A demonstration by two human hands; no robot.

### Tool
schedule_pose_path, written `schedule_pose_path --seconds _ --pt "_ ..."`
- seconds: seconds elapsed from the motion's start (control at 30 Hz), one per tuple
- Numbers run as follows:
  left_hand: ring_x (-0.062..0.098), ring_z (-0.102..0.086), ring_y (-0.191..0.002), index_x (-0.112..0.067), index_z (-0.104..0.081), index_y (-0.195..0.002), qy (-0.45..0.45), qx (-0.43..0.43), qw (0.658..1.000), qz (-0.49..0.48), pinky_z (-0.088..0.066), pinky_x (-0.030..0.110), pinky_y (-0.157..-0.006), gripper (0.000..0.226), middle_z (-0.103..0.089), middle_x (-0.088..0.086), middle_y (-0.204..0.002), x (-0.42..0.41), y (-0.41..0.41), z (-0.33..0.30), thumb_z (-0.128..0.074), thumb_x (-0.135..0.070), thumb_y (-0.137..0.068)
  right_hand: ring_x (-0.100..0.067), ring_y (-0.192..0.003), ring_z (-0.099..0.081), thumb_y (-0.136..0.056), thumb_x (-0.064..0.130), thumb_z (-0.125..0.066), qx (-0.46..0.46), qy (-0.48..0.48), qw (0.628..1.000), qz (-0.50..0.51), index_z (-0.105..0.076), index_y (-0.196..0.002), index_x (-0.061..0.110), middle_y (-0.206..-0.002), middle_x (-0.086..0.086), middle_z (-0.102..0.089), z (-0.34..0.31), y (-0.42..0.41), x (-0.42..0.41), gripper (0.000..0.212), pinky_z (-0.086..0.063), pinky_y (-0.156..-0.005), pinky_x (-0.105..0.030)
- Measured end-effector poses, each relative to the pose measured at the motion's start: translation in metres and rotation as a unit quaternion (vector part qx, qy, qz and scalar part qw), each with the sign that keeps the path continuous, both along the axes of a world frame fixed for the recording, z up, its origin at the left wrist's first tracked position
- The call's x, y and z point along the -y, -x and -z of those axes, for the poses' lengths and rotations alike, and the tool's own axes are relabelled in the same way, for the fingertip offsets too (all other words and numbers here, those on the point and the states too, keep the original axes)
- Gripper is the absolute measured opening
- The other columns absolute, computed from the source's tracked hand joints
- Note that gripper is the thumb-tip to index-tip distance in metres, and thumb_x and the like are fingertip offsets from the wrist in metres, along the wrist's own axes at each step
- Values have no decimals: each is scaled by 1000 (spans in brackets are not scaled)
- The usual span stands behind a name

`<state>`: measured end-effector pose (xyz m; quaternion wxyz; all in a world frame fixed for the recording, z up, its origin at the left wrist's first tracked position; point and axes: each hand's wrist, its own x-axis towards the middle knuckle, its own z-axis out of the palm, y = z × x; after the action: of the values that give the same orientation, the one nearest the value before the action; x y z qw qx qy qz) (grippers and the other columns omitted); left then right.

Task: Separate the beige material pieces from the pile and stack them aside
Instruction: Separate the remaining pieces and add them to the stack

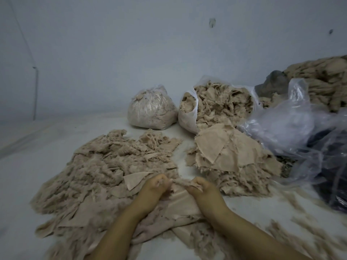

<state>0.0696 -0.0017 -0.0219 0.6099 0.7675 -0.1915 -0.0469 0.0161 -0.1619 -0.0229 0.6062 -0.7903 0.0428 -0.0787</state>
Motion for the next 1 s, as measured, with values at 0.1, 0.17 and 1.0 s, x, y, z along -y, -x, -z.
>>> schedule_pose_path --seconds 0.1,0.17,1.0 --pt "11 -38 -50 -12 -43 -67 66 -9 988 -141 -35 18 -46 32 -45 -6 -53 -12 -10 0 -47 -18 -97 -25 -87 -62 -96 28 -54 -17 -37 999 9 -65 -96 3 -94 -18 -67 4 -1 9 27 -48 -83 -34" --pt "14 -42 -55 -14 -47 -66 21 10 986 -164 -36 22 -50 34 -48 -3 -59 -18 -13 2 -49 -21 -98 -27 -102 -63 -97 31 -52 -35 -70 997 -1 -67 -109 8 -108 -13 -68 5 -2 13 29 -48 -97 -42" --pt "7 -63 -66 -8 -61 -91 9 -54 998 -15 -46 15 -59 19 -67 -8 -69 34 32 -10 -68 -25 -86 -7 -77 -67 -99 25 -48 99 -221 961 132 -66 -105 12 -89 3 -71 -23 -14 3 23 -52 -67 -18"
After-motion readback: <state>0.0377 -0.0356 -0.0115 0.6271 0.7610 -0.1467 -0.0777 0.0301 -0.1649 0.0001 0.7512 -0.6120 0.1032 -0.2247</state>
